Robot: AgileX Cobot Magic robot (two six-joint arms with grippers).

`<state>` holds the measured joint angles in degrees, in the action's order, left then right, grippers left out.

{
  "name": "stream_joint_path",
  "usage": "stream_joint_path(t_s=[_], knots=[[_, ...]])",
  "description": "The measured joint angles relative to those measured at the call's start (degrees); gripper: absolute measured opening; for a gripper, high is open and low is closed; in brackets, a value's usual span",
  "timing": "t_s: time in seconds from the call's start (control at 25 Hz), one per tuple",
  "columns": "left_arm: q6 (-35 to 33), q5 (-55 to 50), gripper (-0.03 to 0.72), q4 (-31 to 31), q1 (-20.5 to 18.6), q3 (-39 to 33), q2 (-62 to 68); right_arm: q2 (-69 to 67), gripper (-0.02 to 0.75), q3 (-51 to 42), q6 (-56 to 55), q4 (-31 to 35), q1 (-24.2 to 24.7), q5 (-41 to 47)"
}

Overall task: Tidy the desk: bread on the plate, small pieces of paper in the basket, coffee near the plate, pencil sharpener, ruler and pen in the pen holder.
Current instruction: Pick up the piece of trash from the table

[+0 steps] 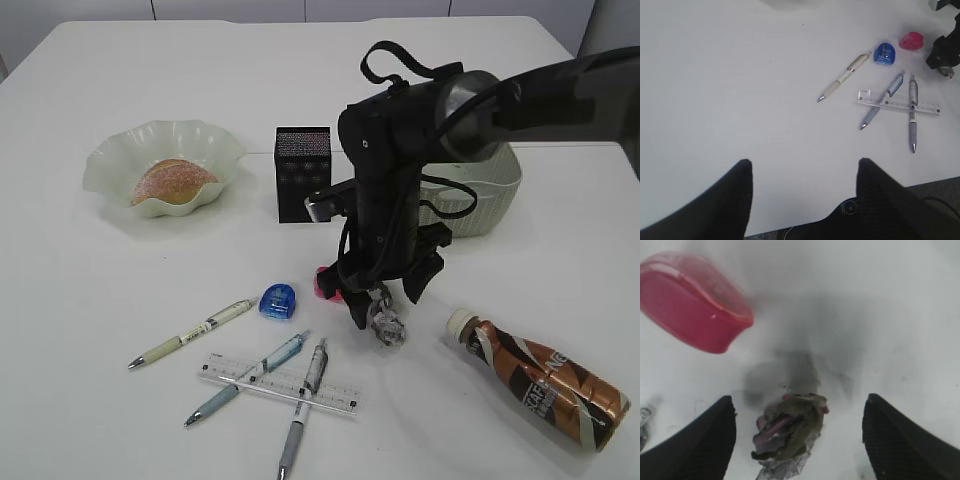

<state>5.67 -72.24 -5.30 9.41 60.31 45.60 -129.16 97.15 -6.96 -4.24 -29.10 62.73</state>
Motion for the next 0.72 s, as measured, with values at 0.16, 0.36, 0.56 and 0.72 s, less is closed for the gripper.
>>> stream_joint_path(t_s=[0.16, 0.36, 0.56, 0.72], knots=[[0.0, 0.0, 0.476, 0.1, 0.0, 0.0, 0.0, -0.5, 0.577, 0.0, 0.0, 0.0, 0.0, 0.0], [0.0, 0.0, 0.475, 0.2, 0.0, 0.0, 0.0, -0.5, 0.577, 0.0, 0.0, 0.0, 0.0, 0.8], [0.0, 0.0, 0.475, 0.3, 0.0, 0.0, 0.0, -0.5, 0.577, 0.0, 0.0, 0.0, 0.0, 1.2], [0.0, 0.0, 0.475, 0.3, 0.0, 0.0, 0.0, -0.5, 0.577, 0.0, 0.0, 0.4, 0.0, 1.5]])
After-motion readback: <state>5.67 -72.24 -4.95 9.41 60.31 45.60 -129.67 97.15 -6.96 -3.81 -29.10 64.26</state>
